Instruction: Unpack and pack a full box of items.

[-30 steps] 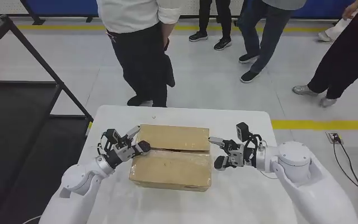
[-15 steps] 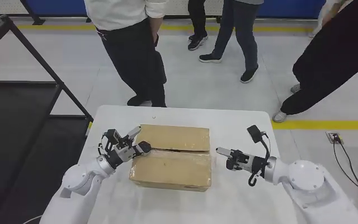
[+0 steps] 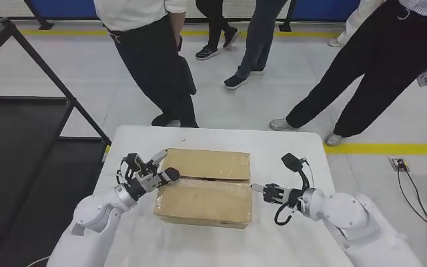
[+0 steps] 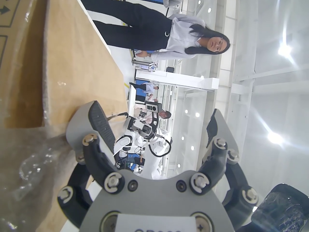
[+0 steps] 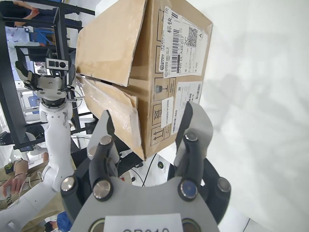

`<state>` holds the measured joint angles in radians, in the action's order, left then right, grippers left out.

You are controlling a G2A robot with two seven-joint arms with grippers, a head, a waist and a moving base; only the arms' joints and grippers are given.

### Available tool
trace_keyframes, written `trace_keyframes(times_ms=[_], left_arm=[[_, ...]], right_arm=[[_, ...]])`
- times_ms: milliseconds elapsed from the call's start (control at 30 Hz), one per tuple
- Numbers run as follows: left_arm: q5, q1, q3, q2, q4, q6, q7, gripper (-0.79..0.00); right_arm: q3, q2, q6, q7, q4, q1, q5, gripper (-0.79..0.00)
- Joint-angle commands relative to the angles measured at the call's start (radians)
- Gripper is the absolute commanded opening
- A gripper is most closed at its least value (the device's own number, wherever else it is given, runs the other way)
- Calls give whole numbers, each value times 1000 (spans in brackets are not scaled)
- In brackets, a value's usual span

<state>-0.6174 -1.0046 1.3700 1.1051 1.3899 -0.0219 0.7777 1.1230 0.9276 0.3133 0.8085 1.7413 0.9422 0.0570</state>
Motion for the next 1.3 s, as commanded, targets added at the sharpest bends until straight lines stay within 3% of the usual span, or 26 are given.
trace_keyframes(times_ms=[0,100,167,533,1033,1267], left_arm=[[2,2,0,0,0,0,-2,0],[3,4,-1,1,-2,0,-3,0],[3,5,-1,1,-3,1,-2,0],[-3,-4,11,1,5,-9,-3,0],[-23,-42,58,-4,37,-24,-15,0],[-26,-60,118,-12,32,-49,-36,0]], right_arm=[[-6,1,-2,13,0,-4,12,-646],[-7,2,-6,23,0,-7,20,-683],[-6,2,-8,25,3,-7,22,-785],[5,9,29,1,48,-35,36,-785],[1,29,-37,-42,46,-101,10,-785],[8,34,-40,-55,63,-107,11,-785]])
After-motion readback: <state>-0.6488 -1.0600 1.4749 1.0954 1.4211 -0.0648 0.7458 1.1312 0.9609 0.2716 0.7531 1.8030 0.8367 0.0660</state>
